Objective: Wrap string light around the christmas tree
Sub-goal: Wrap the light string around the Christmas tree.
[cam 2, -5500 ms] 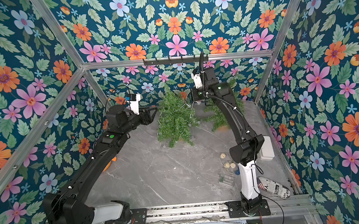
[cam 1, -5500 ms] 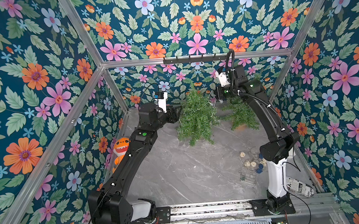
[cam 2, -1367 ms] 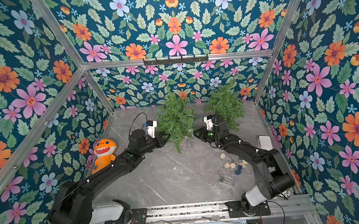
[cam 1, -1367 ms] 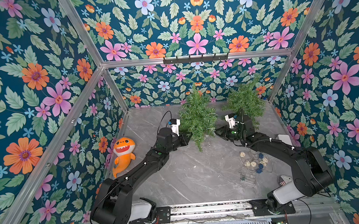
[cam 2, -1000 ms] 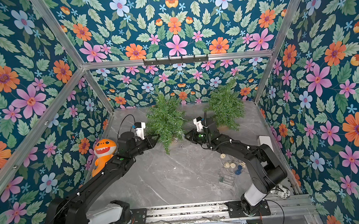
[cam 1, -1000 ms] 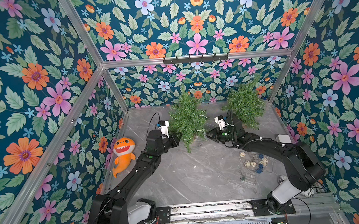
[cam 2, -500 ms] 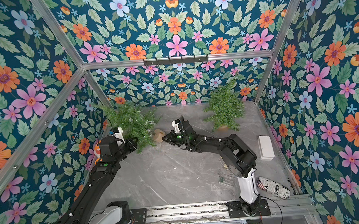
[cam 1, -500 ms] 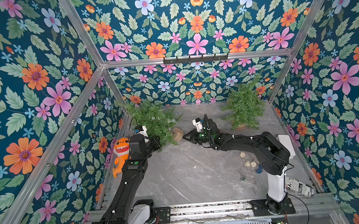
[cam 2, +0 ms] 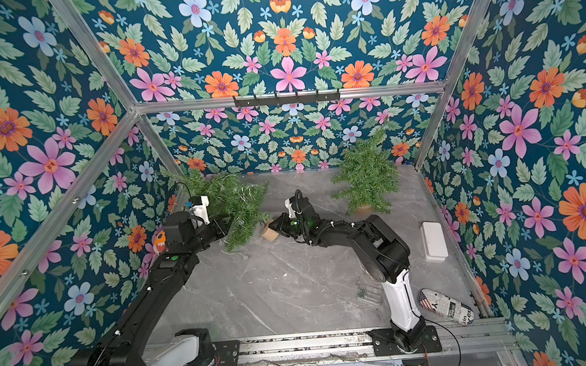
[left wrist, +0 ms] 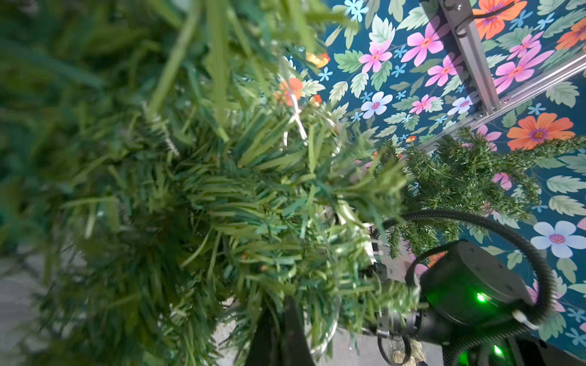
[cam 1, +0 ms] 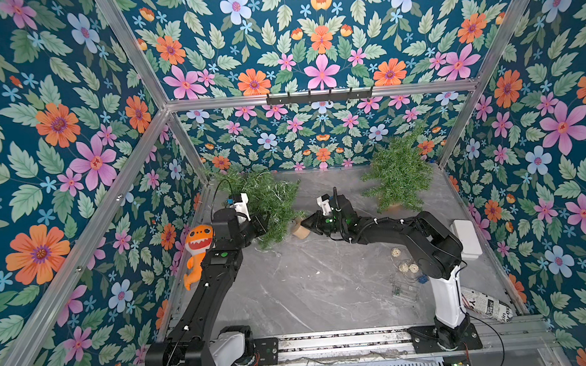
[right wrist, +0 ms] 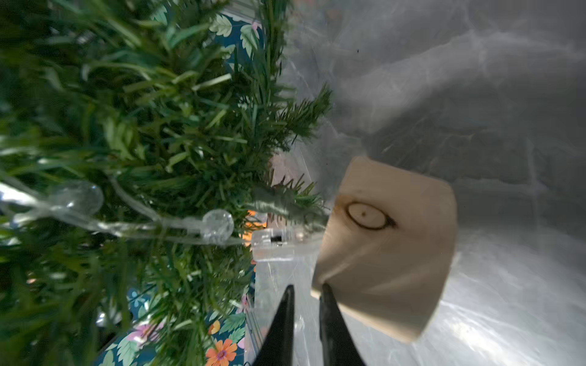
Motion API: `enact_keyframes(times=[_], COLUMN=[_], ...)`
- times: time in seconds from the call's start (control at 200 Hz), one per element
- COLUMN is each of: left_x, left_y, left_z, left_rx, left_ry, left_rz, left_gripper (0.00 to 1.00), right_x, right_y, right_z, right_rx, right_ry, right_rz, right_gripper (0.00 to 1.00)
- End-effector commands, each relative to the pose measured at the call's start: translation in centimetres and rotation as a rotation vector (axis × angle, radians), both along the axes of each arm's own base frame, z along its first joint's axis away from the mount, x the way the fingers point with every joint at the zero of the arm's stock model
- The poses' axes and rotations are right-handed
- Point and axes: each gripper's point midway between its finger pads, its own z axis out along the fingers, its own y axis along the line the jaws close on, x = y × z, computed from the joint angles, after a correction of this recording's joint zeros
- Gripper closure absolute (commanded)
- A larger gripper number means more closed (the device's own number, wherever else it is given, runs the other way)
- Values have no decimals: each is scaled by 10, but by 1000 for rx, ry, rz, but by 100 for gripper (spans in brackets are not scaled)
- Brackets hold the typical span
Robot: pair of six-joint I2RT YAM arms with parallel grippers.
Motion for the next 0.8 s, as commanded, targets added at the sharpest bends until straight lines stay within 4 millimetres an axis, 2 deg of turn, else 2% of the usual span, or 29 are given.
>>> enact_keyframes(times=[0.0,0.12,0.285,0.43,0.575,0.795], left_x=[3,5,6,2,-3,-15], left_y=[-9,-17,-32,-43,-40,-31], left_z=[22,29,31,28,18,-10], left_rx=[0,0,1,18,39,81], left_ry=[-91,-105,-115,-105,-76,-8], left_rz=[-45,-65,-103,-130,-119,-93], left_gripper=[100,100,100,100,100,100], right_x=[9,6,2,6,12,17], right_y=[1,0,1,12,25,38], right_z=[-8,-19,-37,-42,-46,-57], right_rx=[-35,-63,-55,-36,-27,-12], right_ry=[-5,30,76,80,85,105], right_rz=[-12,-18,-39,-35,-30,-21], right_gripper=[68,56,56,57,57,58])
